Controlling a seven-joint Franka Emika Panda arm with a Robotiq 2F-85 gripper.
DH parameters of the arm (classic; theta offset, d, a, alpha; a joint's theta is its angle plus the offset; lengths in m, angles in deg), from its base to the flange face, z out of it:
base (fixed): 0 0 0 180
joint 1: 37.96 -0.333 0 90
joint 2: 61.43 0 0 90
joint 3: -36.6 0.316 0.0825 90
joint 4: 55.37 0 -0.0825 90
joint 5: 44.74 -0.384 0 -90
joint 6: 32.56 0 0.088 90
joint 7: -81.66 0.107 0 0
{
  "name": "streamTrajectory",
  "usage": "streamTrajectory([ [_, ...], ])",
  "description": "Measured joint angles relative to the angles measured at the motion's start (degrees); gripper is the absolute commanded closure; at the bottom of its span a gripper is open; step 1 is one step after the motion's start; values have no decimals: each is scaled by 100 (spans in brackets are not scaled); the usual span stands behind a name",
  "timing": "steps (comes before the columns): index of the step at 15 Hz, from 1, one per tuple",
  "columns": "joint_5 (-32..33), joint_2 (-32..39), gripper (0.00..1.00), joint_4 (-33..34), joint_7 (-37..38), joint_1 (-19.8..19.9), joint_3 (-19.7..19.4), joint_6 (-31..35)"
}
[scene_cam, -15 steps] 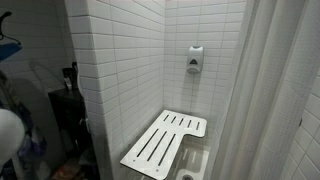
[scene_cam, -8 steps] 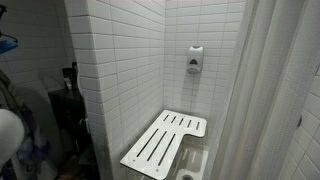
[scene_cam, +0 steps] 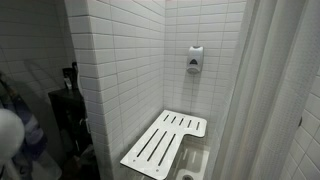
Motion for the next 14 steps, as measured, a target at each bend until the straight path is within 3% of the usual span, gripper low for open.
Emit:
streamTrajectory([
  [14, 1096, -942, 98, 1700, 143, 87, -126, -1464],
])
